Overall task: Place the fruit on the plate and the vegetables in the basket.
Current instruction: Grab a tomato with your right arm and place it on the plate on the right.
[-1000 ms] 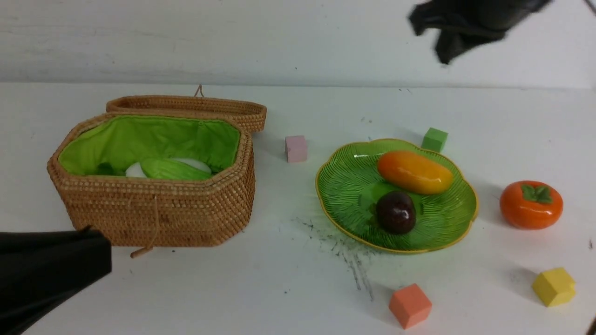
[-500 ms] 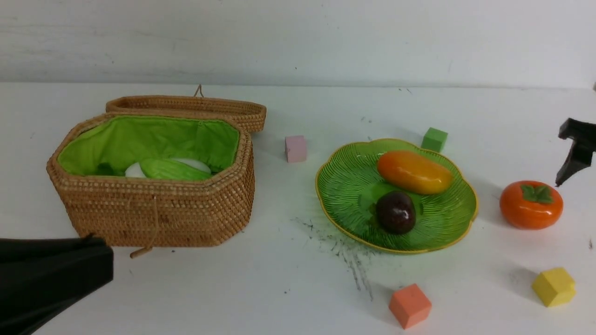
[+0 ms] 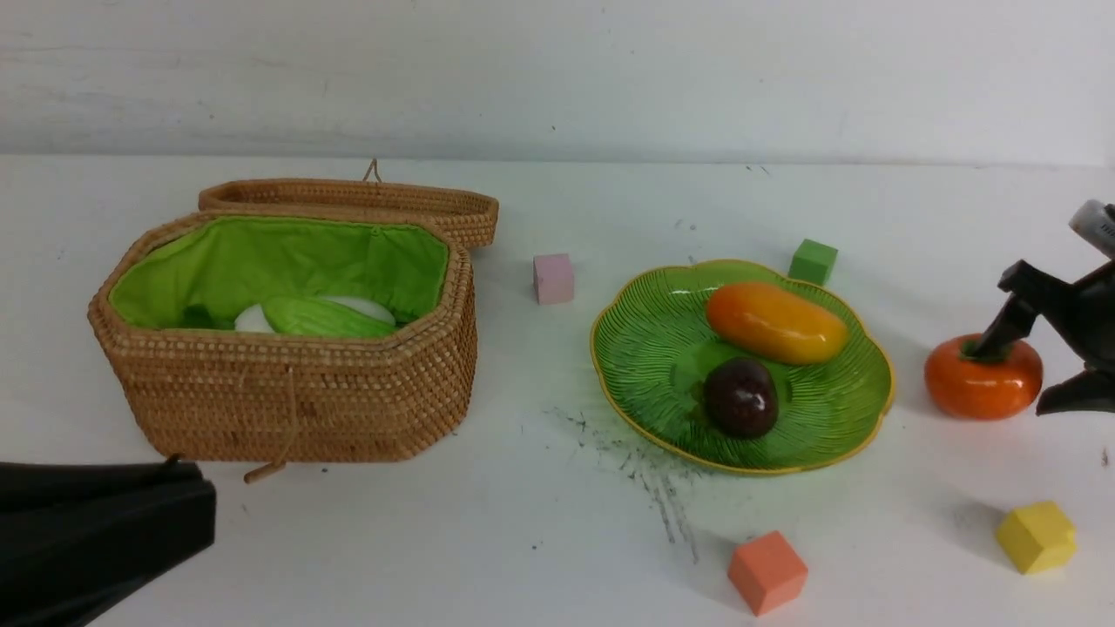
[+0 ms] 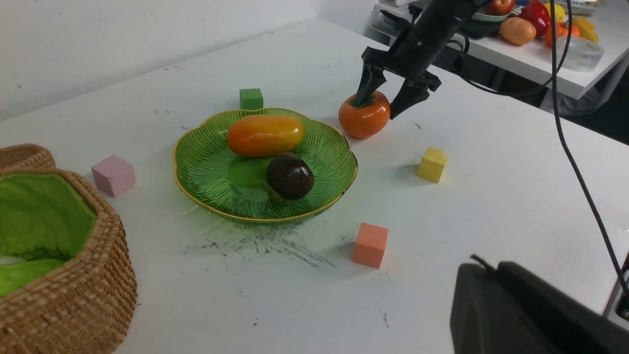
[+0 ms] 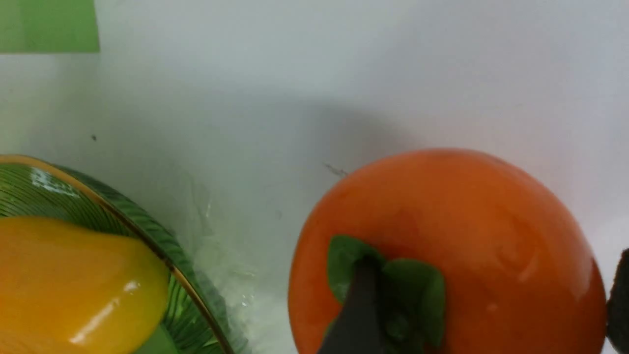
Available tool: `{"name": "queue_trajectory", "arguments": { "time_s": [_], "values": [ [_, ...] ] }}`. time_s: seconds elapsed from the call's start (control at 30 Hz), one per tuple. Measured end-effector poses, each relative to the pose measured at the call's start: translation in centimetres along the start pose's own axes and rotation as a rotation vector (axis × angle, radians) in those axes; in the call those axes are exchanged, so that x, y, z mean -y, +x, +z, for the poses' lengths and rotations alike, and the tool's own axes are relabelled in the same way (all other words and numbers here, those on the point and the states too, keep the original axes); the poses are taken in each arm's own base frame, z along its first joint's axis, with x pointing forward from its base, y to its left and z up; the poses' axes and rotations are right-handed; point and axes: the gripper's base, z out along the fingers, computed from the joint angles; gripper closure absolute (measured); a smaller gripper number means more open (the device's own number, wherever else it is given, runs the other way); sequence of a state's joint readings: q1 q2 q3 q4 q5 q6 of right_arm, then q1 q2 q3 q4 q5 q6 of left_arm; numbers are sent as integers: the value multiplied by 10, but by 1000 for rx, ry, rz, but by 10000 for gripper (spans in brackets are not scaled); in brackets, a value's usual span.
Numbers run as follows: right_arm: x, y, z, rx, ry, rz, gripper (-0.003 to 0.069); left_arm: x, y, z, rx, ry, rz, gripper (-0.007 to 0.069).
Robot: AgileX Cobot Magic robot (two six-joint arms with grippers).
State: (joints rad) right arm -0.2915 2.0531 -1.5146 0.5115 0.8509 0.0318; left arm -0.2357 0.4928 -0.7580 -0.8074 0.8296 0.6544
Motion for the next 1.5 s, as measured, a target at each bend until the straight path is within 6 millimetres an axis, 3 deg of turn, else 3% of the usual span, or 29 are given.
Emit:
{"name": "queue_trajectory", "arguments": {
  "time_s": [0.33, 0.53, 0.63, 0.87, 0.93, 1.0, 1.07, 1.17, 1.2, 1.33, 1.5],
  "values": [
    [-5, -1, 8, -2, -97, -93, 141, 1, 1, 0, -9, 7, 0, 602],
    [-8, 3, 11, -41, -152, -120, 142, 1, 1, 0, -11, 8, 0, 599],
    [-9, 3, 2, -33, -155, -128, 142, 1, 1, 0, -13, 10, 0, 600],
    [-41, 9, -76, 125, -201, -227, 142, 2, 2, 0, -25, 19, 0, 600],
    [-68, 26, -102, 154, -242, -320, 142, 2, 2, 0, -25, 19, 0, 600],
    [-90, 42, -109, 148, -278, -385, 142, 2, 2, 0, -25, 18, 1, 600],
    [-119, 63, -105, 123, -310, -479, 142, 2, 2, 0, -25, 18, 1, 599],
    [-148, 86, -84, 90, -316, -580, 142, 2, 2, 0, -25, 19, 1, 597],
    [-163, 99, -67, 80, -301, -643, 142, 2, 2, 0, -27, 20, 1, 596],
    [-185, 118, -25, 101, -264, -739, 142, 2, 3, 0, -31, 23, 1, 596],
    [-197, 128, 2, 130, -262, -765, 142, 2, 3, 0, -28, 26, -3, 592]
  ]
}}
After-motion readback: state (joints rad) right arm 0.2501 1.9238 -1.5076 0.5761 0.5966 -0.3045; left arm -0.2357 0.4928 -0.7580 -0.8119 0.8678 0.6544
